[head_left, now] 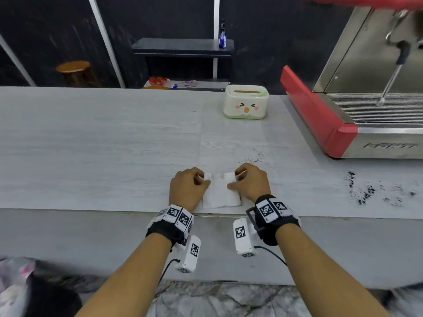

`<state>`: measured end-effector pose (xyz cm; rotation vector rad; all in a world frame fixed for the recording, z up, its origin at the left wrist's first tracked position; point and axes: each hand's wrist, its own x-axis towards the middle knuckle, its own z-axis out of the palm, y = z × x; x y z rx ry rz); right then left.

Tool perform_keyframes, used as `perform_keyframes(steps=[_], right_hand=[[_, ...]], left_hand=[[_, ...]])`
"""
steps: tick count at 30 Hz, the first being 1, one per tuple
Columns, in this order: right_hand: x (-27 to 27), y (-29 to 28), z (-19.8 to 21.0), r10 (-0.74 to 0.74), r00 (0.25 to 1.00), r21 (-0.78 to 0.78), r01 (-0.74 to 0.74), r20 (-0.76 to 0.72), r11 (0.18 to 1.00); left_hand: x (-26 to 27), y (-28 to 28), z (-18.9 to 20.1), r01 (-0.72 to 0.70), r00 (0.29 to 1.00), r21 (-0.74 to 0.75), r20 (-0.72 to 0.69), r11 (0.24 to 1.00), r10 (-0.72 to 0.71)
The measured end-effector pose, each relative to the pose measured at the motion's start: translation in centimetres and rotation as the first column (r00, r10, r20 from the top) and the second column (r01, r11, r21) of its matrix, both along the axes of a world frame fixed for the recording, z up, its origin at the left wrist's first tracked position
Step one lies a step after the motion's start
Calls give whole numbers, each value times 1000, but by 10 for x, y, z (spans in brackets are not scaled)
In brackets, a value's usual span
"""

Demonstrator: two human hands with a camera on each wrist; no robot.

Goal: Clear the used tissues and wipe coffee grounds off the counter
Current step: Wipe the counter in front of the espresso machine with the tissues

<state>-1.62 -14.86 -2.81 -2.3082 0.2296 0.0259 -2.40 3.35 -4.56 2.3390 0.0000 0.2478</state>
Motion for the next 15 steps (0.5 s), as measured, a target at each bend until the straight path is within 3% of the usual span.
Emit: perform_keyframes(steps=[5,8,11,15], right_hand=[[-8,10,5,-50,984,-107,69,168,992],[-21,28,7,172,945,-271,-95,277,958],[-37,50,-3,415,894,-443,-309,166,842],[-44,62,-29,441,897,-539,-390,-38,746]], left_hand=[[0,17,-4,-48,994,32,98,998,45],[1,26,-10,-10,995,79,100,997,2],[0,30,-17,36,991,104,121,994,-49],[-1,31,-22,74,990,135,113,988,-90]])
